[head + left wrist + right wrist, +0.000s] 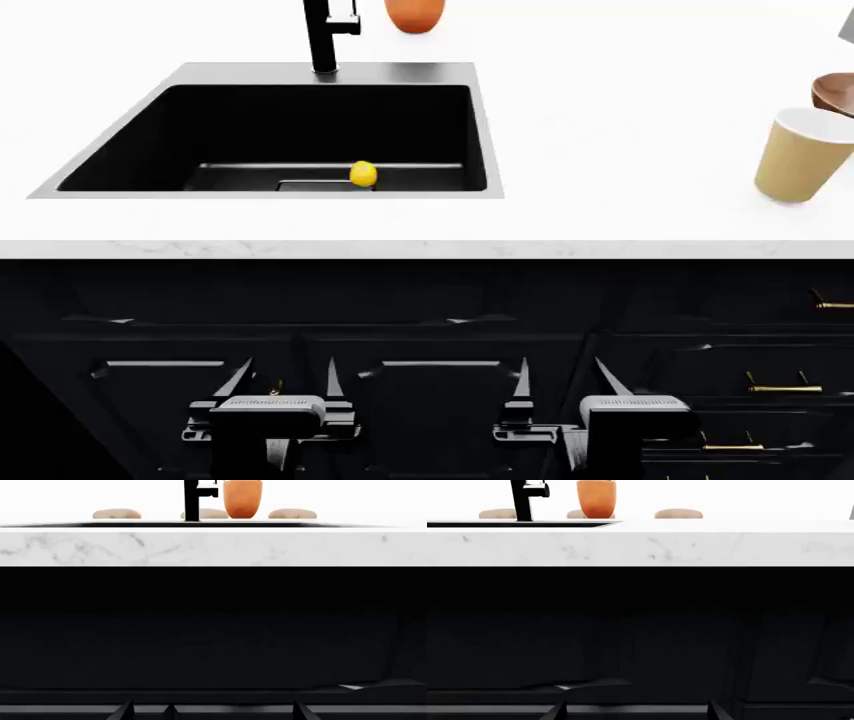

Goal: Pick the bowl and cup and place them in the sink. Then turn on the water.

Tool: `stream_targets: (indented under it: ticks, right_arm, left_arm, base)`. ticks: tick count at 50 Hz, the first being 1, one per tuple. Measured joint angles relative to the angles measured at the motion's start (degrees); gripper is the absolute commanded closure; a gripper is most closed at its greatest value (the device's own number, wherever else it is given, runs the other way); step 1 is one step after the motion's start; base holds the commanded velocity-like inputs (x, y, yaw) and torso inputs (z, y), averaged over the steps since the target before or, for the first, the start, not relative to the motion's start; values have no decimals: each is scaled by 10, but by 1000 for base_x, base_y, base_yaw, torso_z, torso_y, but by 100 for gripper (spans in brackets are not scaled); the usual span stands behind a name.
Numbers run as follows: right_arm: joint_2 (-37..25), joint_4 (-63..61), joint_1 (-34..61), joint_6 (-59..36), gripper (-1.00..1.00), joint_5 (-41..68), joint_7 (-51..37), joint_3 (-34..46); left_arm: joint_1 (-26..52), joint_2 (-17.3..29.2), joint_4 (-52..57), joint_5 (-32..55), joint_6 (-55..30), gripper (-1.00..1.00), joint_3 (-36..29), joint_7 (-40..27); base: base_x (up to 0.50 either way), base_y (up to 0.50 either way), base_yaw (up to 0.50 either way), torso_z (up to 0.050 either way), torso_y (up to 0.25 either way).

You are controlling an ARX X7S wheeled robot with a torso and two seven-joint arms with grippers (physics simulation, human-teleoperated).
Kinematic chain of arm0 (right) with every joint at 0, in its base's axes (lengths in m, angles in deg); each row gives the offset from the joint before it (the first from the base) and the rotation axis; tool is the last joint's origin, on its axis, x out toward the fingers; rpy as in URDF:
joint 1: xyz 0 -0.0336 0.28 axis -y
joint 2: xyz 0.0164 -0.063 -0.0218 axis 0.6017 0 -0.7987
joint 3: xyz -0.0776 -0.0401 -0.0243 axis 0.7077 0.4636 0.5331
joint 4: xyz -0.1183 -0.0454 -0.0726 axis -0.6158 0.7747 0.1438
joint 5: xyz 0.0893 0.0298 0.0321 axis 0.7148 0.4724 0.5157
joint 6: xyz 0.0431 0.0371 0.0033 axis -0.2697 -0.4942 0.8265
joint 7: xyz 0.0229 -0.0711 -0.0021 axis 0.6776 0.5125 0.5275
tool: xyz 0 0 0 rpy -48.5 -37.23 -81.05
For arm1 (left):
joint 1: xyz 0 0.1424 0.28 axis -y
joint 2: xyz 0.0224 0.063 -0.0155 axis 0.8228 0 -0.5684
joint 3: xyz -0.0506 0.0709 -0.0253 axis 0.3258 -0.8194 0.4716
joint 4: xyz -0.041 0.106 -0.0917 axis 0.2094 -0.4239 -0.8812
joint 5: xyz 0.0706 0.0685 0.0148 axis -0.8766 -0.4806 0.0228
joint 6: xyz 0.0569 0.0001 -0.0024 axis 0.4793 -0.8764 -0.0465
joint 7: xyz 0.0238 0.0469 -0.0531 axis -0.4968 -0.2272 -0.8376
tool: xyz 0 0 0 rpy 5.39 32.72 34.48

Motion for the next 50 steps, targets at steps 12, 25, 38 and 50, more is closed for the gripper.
stream_targets:
  ticks: [12,25,38,50]
  right_arm:
    - [-14,-51,4,-36,-100,6,-29,17]
    - [-49,-191,152,-243,-100,9,-33,36]
    - [-84,-125,436,-406,-100,15,0,55]
    - [-136,-27,605,-488,-100,15,35,61]
  left_arm:
    - [-17,18,58,12,-33,-100,-18,-12]
    - [88,66,275,40,-292,-100,-21,-1]
    - [403,105,224,73,-520,-100,0,24]
    - [547,140,148,81,-618,-100,20,33]
  base:
    - [0,0,0,33,0]
    - [0,0,0,50,0]
    - [0,-14,0,30,0]
    - [0,-500,0,0,0]
